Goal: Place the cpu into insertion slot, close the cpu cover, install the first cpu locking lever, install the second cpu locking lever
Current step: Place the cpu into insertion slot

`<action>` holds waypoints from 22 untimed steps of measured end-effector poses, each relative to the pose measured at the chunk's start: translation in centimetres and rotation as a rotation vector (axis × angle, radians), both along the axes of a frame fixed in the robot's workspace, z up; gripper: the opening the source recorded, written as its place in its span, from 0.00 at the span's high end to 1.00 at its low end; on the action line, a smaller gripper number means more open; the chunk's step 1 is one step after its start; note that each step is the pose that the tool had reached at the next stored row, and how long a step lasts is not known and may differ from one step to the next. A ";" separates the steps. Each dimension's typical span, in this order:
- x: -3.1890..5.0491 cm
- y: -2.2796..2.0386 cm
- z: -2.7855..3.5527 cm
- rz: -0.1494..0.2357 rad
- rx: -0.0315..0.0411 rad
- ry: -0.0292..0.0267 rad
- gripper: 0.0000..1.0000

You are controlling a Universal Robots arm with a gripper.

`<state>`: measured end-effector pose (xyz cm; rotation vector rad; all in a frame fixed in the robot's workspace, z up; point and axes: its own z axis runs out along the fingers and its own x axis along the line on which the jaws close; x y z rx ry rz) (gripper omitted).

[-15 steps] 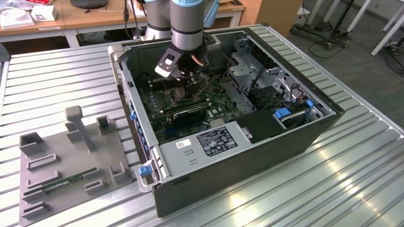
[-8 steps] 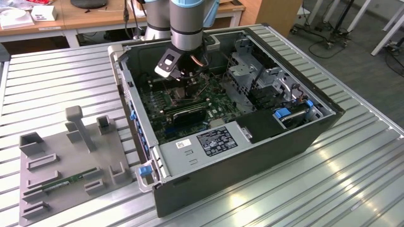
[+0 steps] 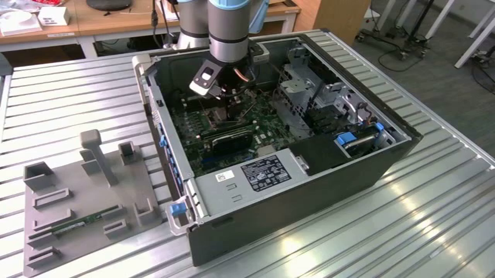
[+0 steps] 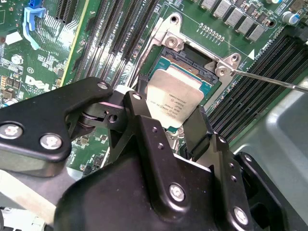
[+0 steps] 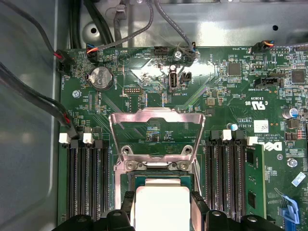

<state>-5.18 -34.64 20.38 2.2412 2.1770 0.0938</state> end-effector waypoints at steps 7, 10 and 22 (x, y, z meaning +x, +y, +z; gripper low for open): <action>0.00 0.00 -0.33 0.000 0.0001 -0.0001 0.46; 0.00 0.00 -0.52 0.000 0.0002 -0.0001 0.46; 0.00 0.00 -0.72 0.000 0.0001 -0.0001 0.46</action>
